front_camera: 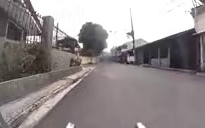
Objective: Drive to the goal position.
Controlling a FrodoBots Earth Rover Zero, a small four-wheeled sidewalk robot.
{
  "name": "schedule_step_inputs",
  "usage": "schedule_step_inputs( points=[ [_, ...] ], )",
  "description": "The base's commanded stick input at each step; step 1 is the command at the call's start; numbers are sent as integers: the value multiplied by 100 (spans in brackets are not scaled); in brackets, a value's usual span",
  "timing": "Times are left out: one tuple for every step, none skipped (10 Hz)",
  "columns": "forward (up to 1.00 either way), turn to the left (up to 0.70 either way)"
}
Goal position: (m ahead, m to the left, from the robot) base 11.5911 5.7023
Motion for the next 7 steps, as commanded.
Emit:
schedule_step_inputs(
  points=[
    [70,0],
    [70,0],
    [70,0],
    [70,0],
    [70,0],
    [70,0],
    [70,0]
  ],
)
